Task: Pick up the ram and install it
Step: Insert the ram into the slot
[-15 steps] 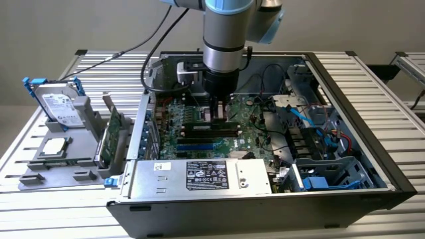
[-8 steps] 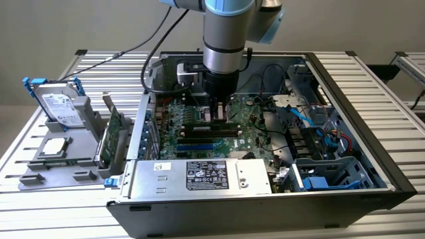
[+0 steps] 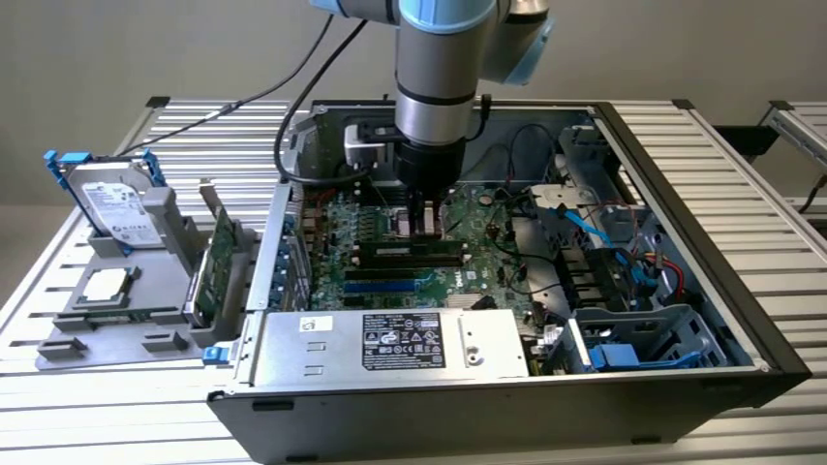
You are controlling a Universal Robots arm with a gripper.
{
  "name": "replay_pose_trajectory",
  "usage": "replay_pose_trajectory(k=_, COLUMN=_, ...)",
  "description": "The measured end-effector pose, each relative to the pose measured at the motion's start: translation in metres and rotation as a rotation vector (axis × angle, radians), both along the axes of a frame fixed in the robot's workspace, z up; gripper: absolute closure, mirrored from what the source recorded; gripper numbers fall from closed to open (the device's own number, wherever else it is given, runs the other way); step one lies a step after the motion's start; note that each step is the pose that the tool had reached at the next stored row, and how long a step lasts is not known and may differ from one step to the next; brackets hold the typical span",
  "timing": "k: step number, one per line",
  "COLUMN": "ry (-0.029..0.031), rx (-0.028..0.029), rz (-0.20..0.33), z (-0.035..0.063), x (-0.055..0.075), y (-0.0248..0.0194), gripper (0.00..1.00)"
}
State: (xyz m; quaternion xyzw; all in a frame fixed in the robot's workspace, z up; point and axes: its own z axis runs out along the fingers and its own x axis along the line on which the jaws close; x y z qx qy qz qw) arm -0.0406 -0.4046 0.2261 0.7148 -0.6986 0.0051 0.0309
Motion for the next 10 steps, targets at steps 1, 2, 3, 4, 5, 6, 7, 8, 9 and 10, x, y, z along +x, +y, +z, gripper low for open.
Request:
replay_pose_trajectory(k=1, ry=0.0001, rx=-0.0001, rz=0.0, z=-0.0002, x=0.0, y=-0.0001, gripper=0.86)
replay_pose_trajectory(k=2, ry=0.0001, rx=-0.0002, rz=0.0, z=-0.0004, x=0.0, y=-0.0002, gripper=0.86)
replay_pose_trajectory(k=3, ry=0.0001, rx=-0.0001, rz=0.0, z=-0.0006, x=0.0, y=-0.0002, gripper=0.86)
replay_pose_trajectory(k=4, ry=0.0001, rx=-0.0001, rz=0.0, z=-0.0009, x=0.0, y=-0.0003, gripper=0.86)
replay_pose_trajectory(k=5, ry=0.0, rx=0.0, rz=0.0, z=-0.0012, x=0.0001, y=-0.0003, gripper=0.86)
replay_pose_trajectory(k=6, ry=0.0, rx=0.0, rz=0.0, z=-0.0015, x=0.0001, y=-0.0003, gripper=0.86)
replay_pose_trajectory(k=7, ry=0.0, rx=0.0, rz=0.0, z=-0.0019, x=0.0002, y=-0.0003, gripper=0.86)
replay_pose_trajectory(k=8, ry=0.0, rx=0.0, rz=0.0, z=-0.0022, x=0.0003, y=-0.0004, gripper=0.86)
replay_pose_trajectory(k=9, ry=0.0001, rx=-0.0001, rz=0.0, z=-0.0025, x=0.0003, y=-0.0004, gripper=0.86)
replay_pose_trajectory(k=10, ry=0.0002, rx=-0.0002, rz=0.0, z=-0.0026, x=0.0003, y=-0.0004, gripper=0.86)
